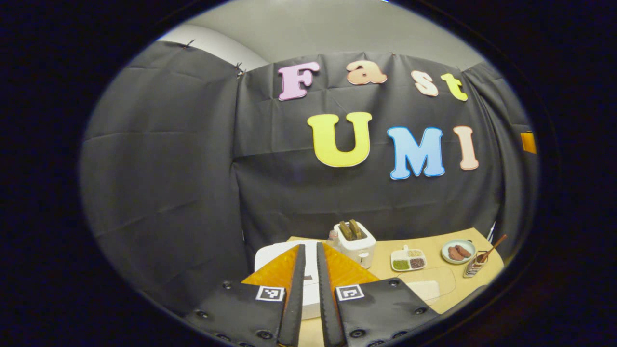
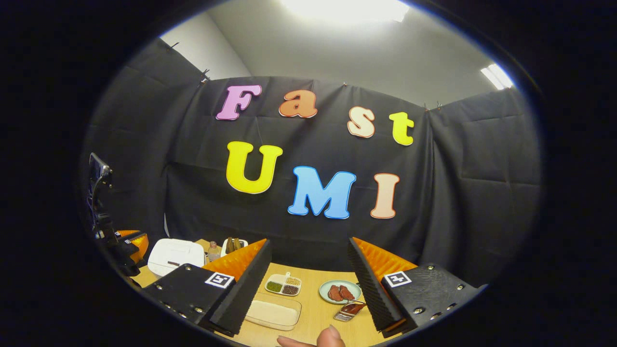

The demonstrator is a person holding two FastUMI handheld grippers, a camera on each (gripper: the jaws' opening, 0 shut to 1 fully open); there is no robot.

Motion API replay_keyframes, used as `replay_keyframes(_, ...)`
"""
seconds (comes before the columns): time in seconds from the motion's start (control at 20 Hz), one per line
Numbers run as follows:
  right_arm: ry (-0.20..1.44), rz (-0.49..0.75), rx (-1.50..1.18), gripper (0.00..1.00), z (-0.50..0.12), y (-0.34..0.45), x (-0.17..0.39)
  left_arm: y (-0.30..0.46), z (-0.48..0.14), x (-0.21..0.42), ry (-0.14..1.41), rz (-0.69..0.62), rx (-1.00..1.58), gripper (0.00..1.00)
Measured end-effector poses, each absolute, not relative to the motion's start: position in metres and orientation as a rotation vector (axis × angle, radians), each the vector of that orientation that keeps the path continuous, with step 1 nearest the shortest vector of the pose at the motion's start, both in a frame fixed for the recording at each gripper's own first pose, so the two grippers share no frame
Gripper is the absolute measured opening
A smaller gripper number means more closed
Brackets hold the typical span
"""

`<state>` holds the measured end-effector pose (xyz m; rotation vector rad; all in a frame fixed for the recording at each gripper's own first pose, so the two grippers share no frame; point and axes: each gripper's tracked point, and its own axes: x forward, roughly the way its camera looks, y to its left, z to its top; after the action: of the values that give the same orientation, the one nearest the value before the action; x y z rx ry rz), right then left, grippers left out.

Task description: Close the left gripper, press the button to open the rice cooker; take a wooden spoon from the chopstick holder with the right hand, scoop a spoonful of rice and pour it into the rice cooker, then put the wooden spoon back into the chopstick holder.

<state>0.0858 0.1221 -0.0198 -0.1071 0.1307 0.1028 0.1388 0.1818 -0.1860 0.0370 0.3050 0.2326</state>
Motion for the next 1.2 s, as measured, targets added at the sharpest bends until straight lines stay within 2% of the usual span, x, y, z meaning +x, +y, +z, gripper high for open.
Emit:
replay_keyframes(0.05,0.128,0.107,-0.112,0.97,-0.019,0.125,0.086,0.184,-0.184,0.138,0.303,0.236,0.039,0.21)
replay_keyframes(0.15,0.129,0.128,-0.118,0.97,-0.022,0.133,0.090,0.186,-0.182,0.142,0.284,0.226,0.038,0.18)
replay_keyframes(0.25,0.149,0.145,-0.122,0.97,-0.028,0.138,0.094,0.187,-0.208,0.146,0.343,0.213,-0.010,0.17)
replay_keyframes(0.35,0.150,0.157,-0.115,0.97,-0.027,0.146,0.100,0.202,-0.246,0.157,0.419,0.238,-0.032,0.10)
replay_keyframes(0.55,0.163,0.186,-0.141,0.97,-0.028,0.163,0.111,0.205,-0.308,0.177,0.535,0.232,-0.021,0.08)
replay_keyframes(0.75,0.200,0.204,-0.171,0.97,-0.042,0.170,0.111,0.203,-0.343,0.195,0.576,0.220,0.083,0.09)
replay_keyframes(0.95,0.197,0.163,-0.223,0.97,-0.043,0.152,0.109,0.200,-0.386,0.212,0.662,0.212,0.109,0.08)
replay_keyframes(1.2,0.237,0.117,-0.213,0.97,-0.054,0.131,0.104,0.229,-0.417,0.227,0.715,0.284,0.152,0.09)
